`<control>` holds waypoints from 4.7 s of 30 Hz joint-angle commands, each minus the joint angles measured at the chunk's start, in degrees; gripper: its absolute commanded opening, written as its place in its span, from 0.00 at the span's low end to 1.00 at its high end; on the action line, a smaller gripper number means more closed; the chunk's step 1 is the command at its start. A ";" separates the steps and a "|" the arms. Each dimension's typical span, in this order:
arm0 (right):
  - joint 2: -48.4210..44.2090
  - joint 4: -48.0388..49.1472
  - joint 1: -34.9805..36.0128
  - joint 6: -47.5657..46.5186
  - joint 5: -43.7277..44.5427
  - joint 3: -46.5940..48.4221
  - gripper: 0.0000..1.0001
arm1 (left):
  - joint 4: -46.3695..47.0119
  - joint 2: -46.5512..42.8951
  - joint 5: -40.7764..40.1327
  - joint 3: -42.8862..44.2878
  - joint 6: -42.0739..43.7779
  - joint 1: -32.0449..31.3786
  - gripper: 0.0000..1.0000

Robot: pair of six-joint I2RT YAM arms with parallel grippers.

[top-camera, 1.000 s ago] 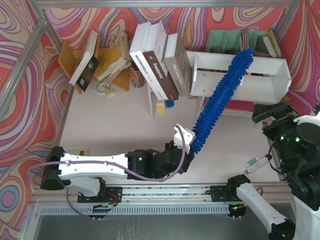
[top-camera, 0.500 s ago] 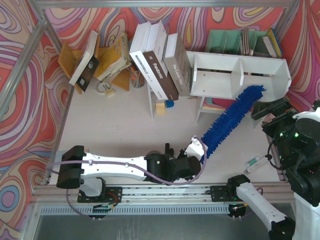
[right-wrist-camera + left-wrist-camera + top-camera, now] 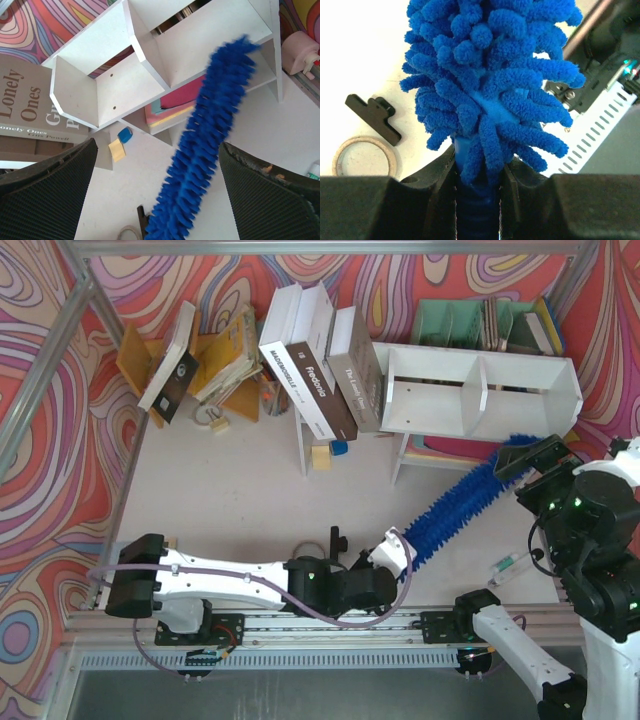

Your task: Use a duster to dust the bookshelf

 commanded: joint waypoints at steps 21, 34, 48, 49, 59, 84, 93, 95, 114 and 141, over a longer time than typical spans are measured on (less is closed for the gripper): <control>-1.55 -0.24 0.33 -0.01 0.27 -1.94 0.94 | 0.93 9.28 -0.01 4.19 1.34 2.01 0.00; -2.00 -0.24 0.32 0.21 0.36 -3.14 0.95 | -1.22 16.55 0.61 15.57 1.65 5.82 0.00; -2.00 -0.24 0.37 -0.47 1.19 -2.89 0.95 | -5.13 25.50 6.35 27.26 3.61 7.46 0.00; -1.98 -0.24 0.34 -0.56 1.23 -2.88 0.95 | -5.09 24.93 6.11 27.01 3.69 7.39 0.00; -1.62 0.18 0.36 -0.37 0.93 -2.78 0.95 | -0.34 16.81 5.28 21.18 2.75 7.02 0.00; -2.35 0.04 0.29 -0.18 0.61 -4.15 0.95 | -0.41 32.38 5.27 37.67 1.30 8.19 0.00; -2.48 -0.09 0.33 -0.55 1.50 -4.41 0.95 | 0.30 26.33 7.39 31.32 1.41 7.08 0.00; -2.52 0.04 0.35 -0.60 1.54 -4.38 0.95 | -0.31 24.76 7.59 29.49 1.85 6.07 0.00; -2.70 -0.41 0.36 0.27 0.56 -3.90 0.95 | 1.69 16.64 -1.53 16.84 -0.91 3.87 0.00; -1.68 0.90 0.32 -0.23 0.09 -3.66 0.95 | 5.72 -2.96 -14.23 -6.34 -17.06 5.29 0.00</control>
